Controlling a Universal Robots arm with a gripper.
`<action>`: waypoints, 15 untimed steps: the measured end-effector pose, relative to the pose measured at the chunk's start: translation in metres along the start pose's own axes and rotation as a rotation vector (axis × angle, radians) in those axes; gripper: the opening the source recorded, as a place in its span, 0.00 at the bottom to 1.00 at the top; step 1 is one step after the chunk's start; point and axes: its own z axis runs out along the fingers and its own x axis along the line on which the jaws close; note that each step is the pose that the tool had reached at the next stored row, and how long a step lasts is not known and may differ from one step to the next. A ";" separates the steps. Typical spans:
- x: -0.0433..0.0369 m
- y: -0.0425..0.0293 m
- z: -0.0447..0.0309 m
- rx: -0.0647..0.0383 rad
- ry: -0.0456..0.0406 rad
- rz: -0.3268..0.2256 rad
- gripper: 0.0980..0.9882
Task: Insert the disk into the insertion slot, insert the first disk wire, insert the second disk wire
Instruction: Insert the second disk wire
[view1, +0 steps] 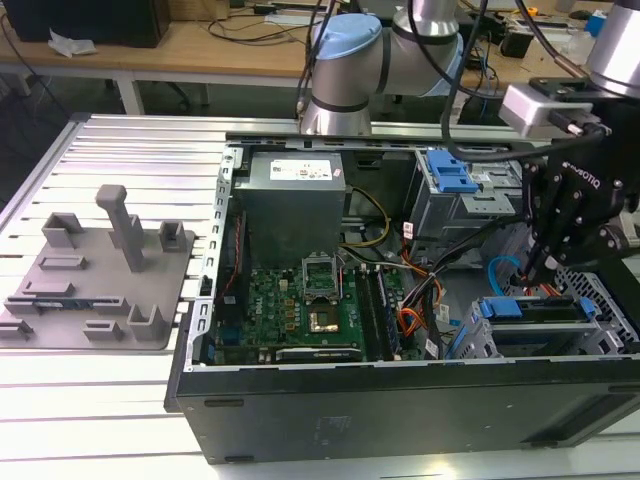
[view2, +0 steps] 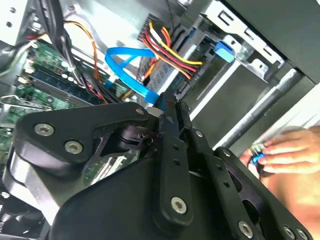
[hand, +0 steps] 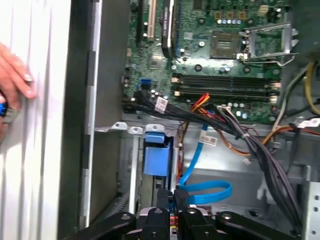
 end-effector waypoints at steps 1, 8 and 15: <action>0.0011 0.0000 0.0001 0.001 -0.0147 0.000 0.07; 0.0059 0.0004 0.0007 0.003 -0.0521 0.002 0.07; 0.0117 0.0008 0.0018 0.002 -0.0536 0.011 0.07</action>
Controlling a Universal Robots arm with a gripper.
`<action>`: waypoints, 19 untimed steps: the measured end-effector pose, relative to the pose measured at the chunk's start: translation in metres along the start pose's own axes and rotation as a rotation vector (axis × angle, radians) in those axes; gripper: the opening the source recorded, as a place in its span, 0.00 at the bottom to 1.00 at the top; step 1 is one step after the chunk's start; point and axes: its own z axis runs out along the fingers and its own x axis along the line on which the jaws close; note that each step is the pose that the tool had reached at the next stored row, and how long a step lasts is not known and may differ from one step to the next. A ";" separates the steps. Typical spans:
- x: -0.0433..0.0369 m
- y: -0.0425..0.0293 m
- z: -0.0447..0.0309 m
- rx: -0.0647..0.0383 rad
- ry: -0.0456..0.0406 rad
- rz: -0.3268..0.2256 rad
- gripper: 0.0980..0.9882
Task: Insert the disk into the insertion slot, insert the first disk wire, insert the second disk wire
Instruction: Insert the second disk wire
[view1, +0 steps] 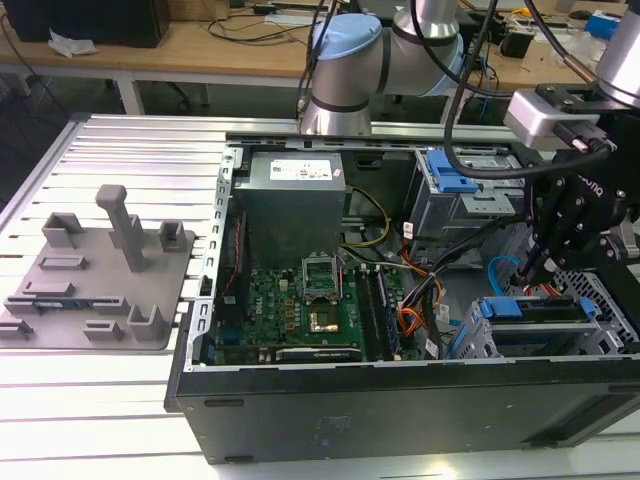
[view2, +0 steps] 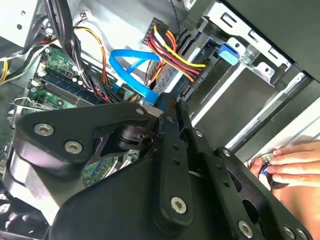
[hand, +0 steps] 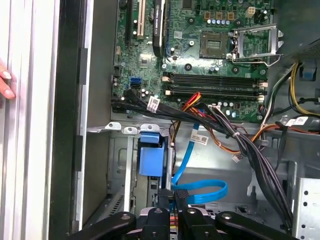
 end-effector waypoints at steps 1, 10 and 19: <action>0.0021 -0.0005 0.0005 0.000 -0.0033 0.002 0.07; 0.0102 -0.0102 0.0030 -0.004 -0.0165 0.003 0.07; 0.0095 -0.0102 0.0033 -0.004 -0.0358 0.019 0.07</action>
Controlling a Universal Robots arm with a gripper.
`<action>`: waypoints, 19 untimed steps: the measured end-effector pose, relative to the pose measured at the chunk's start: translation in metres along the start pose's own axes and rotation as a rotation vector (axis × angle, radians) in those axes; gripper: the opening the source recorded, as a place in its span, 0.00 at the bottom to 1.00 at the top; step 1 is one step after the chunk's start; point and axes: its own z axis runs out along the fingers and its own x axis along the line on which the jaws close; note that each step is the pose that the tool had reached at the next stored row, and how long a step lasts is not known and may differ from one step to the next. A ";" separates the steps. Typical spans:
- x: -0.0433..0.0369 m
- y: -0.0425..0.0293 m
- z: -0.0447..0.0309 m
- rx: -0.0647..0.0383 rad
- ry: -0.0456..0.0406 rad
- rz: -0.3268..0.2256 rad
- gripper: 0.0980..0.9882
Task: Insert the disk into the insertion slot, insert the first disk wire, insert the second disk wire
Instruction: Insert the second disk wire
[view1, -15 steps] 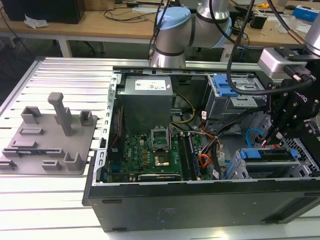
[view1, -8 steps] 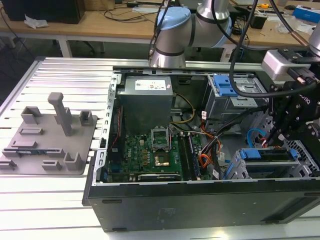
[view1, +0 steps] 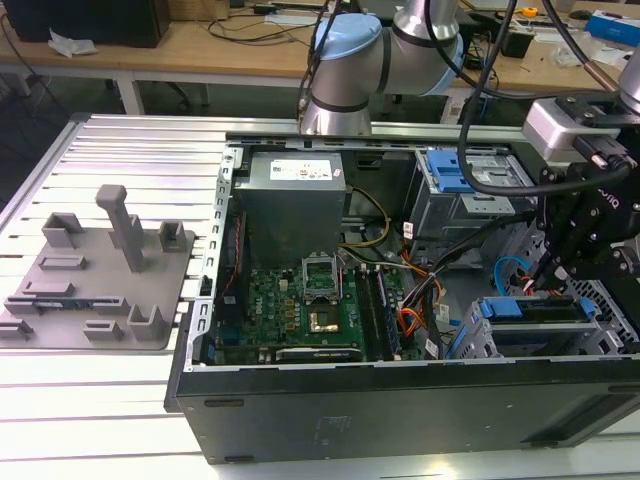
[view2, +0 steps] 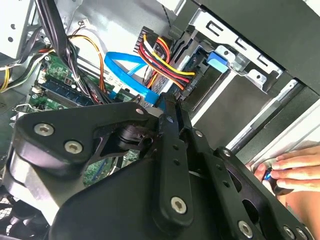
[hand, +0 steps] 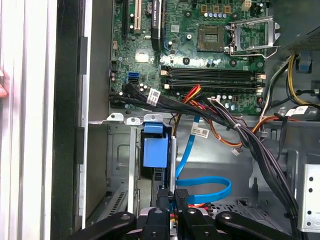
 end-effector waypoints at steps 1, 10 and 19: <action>0.0000 0.0000 0.0000 0.000 -0.0001 0.000 0.07; 0.0052 -0.0001 0.0018 0.000 -0.0005 0.000 0.07; 0.0056 -0.0019 0.0028 -0.002 -0.0003 0.004 0.07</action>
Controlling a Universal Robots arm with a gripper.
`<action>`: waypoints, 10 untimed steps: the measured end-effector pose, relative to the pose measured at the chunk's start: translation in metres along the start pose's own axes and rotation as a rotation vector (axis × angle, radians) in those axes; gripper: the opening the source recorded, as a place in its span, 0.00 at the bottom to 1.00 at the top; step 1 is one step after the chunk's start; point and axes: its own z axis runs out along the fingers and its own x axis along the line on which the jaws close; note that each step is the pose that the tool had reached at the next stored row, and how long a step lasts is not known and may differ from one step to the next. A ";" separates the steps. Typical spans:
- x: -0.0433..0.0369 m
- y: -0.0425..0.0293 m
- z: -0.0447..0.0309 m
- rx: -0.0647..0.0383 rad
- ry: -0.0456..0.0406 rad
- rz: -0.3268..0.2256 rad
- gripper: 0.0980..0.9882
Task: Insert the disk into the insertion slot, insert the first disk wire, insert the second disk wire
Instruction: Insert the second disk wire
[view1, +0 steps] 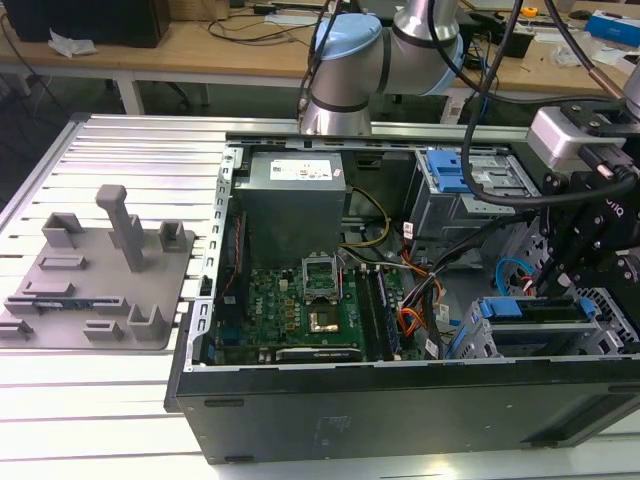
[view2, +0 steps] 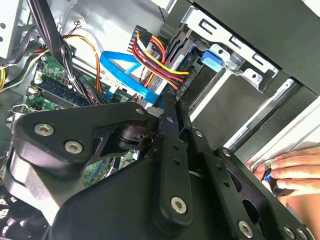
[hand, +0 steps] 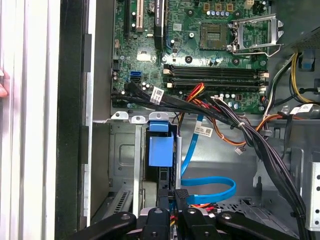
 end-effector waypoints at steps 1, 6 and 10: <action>0.0000 0.0000 0.0000 0.000 -0.0001 0.000 0.07; 0.0000 -0.0001 0.0019 -0.001 -0.0002 0.038 0.07; 0.0000 -0.0009 0.0029 -0.001 -0.0004 0.040 0.07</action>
